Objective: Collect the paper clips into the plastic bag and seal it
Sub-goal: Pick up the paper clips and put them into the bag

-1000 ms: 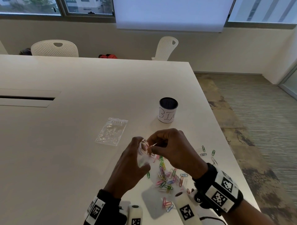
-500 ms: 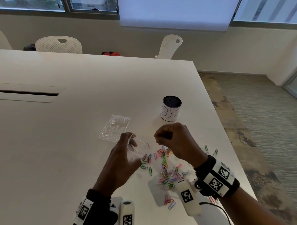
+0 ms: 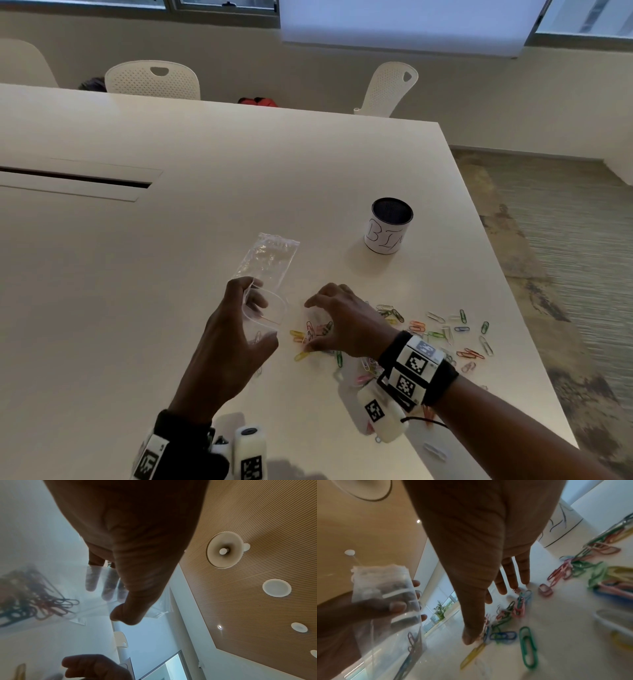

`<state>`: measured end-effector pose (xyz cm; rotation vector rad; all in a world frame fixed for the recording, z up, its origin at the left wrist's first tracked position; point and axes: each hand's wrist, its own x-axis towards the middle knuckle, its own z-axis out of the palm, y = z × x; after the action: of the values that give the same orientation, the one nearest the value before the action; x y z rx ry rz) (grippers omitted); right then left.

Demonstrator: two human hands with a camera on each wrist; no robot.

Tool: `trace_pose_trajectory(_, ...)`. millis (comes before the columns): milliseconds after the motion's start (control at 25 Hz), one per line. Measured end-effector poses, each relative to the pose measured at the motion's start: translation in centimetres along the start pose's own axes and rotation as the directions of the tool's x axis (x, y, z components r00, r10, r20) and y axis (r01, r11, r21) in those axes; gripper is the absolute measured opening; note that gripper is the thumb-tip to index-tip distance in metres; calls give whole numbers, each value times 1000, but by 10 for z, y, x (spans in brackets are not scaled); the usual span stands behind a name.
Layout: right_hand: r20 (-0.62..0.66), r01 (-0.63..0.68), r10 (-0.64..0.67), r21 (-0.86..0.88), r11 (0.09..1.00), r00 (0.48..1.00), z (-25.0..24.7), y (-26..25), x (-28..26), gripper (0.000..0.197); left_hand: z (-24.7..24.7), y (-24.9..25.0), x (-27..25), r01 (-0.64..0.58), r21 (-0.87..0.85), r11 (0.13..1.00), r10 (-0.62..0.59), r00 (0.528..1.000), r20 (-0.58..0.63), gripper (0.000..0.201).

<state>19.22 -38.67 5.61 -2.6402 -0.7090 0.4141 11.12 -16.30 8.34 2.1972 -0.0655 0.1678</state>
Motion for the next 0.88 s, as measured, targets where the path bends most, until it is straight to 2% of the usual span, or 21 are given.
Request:
trace_pose_trajectory(160,31,120,-120,-8,993,992,15,-11,3,68,2,-2,0,8,10,1000,-8,1000,2,73)
trace_pose_trajectory(280,42,227,-225,-27,974,973,20,-15,4,43,4,-2,2,12,7,1000,-12,1000,9,73)
trace_pose_trajectory(440,-13,256,-256,20,967,967,15,-6,3,12,6,-3,5,13,6,1000,-13,1000,23,73)
trace_pose_trajectory(760,-13,217,-219,-74,973,976,-1,16,-18,22,13,-2,10,10,-20,1000,-9,999,52,72)
trace_pose_trajectory(880,-28,184,-186,-53,982,982,-2,18,-23,20,18,0,11,6,-27,1000,-4,998,70,72)
